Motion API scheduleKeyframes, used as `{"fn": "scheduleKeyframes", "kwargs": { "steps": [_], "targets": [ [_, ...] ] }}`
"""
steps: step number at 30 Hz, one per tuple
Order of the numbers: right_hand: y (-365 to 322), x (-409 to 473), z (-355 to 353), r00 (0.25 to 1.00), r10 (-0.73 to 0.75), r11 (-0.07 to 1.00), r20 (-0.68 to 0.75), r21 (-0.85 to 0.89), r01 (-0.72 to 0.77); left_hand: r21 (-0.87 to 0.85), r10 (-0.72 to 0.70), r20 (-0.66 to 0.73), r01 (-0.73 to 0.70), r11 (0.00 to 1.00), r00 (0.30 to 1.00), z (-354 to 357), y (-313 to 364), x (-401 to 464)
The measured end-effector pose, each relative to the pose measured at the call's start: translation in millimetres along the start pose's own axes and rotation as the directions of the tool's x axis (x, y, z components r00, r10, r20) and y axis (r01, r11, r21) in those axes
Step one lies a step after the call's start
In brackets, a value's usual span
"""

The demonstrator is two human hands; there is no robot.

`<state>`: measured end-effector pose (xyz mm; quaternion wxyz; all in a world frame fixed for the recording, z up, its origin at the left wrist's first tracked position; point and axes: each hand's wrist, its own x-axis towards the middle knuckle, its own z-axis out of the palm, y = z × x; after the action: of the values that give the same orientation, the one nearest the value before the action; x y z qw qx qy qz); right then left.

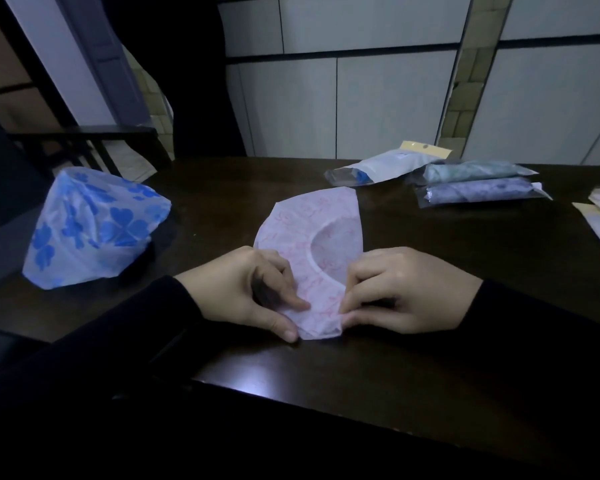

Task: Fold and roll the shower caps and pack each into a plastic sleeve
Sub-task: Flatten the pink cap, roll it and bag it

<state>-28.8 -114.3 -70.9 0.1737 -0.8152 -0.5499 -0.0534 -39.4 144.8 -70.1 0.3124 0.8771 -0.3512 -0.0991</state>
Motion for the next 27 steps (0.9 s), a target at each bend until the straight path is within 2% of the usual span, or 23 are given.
{"fn": "scheduleKeyframes", "kwargs": {
  "steps": [2, 6, 14, 17, 20, 23, 27],
  "targets": [
    [0, -1, 0, 0.999, 0.034, 0.999, -0.019, 0.015, -0.034, -0.026, 0.001, -0.012, -0.002, 1.0, 1.0, 1, 0, 0],
    [8, -4, 1, 0.966, 0.255, 0.949, -0.049, 0.203, -0.24, -0.138, -0.093, -0.024, 0.089, 0.986, 0.995, -1, -1, 2],
    [6, -4, 4, 0.944, 0.312, 0.936, -0.105, 0.202, -0.287, -0.268, -0.192, 0.015, 0.189, 0.945, 0.981, -8, 1, 9],
    [7, -5, 6, 0.93, 0.363, 0.908, -0.062, 0.249, -0.338, -0.306, -0.221, 0.01, 0.214, 0.928, 0.975, -8, -2, 11],
    [6, -5, 8, 0.905, 0.421, 0.87, -0.058, 0.308, -0.385, -0.279, -0.272, 0.014, 0.265, 0.923, 0.962, -9, -1, 13],
    [0, -3, 14, 0.877, 0.459, 0.868, -0.146, 0.283, -0.407, -0.175, -0.318, 0.033, 0.319, 0.932, 0.948, -9, 2, 17],
    [-4, -4, 14, 0.853, 0.468, 0.872, -0.232, 0.28, -0.402, -0.042, -0.291, 0.002, 0.29, 0.956, 0.957, -8, 6, 20]
  ]
}}
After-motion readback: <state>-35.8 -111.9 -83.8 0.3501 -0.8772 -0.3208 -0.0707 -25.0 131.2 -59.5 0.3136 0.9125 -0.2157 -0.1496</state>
